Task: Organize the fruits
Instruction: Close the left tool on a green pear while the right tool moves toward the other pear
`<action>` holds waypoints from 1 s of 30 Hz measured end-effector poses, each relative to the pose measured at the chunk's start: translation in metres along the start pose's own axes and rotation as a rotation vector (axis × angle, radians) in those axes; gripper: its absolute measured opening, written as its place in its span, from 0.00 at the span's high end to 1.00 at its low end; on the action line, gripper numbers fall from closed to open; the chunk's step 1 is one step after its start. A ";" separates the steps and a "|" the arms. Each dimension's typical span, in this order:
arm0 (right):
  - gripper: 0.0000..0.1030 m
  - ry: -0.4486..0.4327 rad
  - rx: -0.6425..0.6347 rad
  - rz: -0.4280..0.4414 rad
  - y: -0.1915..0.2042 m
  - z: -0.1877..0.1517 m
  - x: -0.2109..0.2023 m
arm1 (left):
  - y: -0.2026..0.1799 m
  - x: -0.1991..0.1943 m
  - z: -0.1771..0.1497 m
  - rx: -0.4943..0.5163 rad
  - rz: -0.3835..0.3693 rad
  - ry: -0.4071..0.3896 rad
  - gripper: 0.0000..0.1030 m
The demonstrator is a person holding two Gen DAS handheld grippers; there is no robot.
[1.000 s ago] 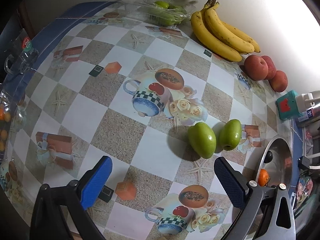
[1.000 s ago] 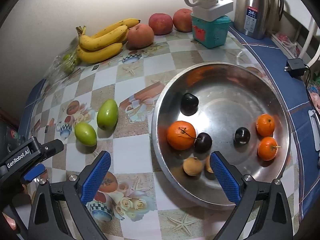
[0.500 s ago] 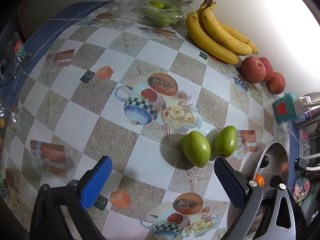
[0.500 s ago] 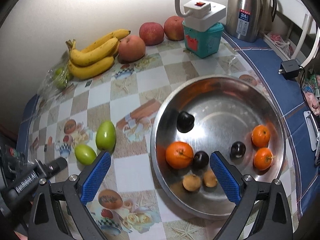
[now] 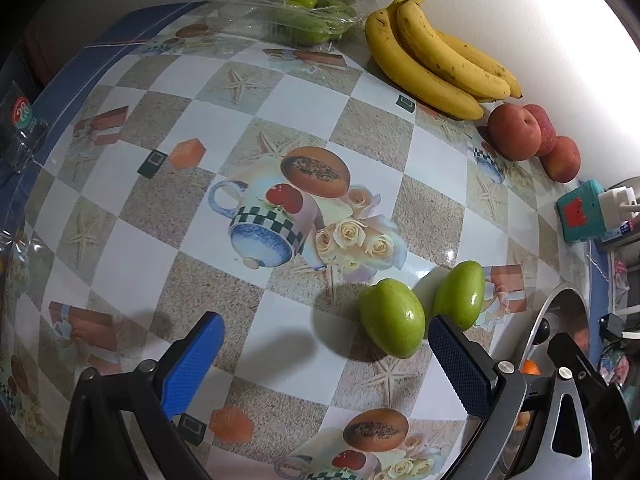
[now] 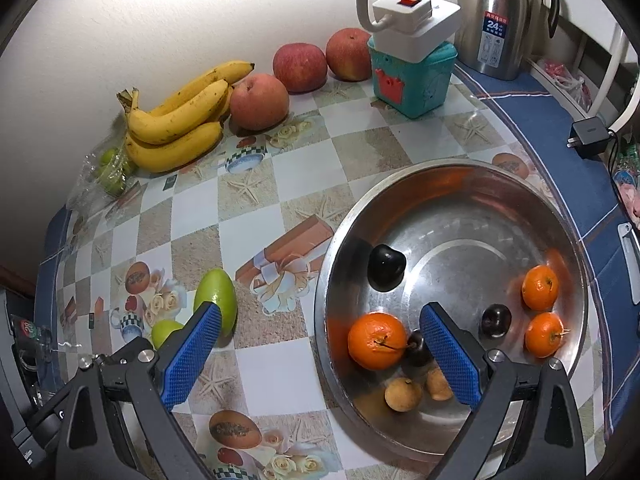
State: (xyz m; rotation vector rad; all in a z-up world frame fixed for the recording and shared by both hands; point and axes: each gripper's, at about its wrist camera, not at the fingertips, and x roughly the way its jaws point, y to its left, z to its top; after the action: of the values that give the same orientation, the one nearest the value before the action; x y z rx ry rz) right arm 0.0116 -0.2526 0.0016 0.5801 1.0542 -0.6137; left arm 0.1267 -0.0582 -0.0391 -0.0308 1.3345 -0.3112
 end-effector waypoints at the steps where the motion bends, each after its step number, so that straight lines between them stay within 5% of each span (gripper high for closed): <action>1: 0.03 0.003 -0.001 -0.002 0.000 0.000 0.001 | -0.002 0.002 0.000 0.003 -0.002 0.003 0.00; 11: 0.03 0.013 0.003 -0.002 -0.003 -0.001 0.004 | -0.011 0.011 -0.002 0.018 -0.026 0.010 0.02; 23: 0.03 0.021 0.000 -0.004 -0.002 -0.001 0.006 | -0.018 0.016 -0.001 0.012 -0.111 0.017 0.38; 30: 0.04 0.024 0.000 -0.012 -0.003 -0.002 0.007 | -0.021 0.023 -0.003 0.013 -0.131 0.044 0.48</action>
State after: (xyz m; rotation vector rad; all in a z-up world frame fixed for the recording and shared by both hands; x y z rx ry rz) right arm 0.0108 -0.2544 -0.0058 0.5831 1.0808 -0.6183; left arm 0.1245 -0.0838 -0.0577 -0.1013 1.3770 -0.4342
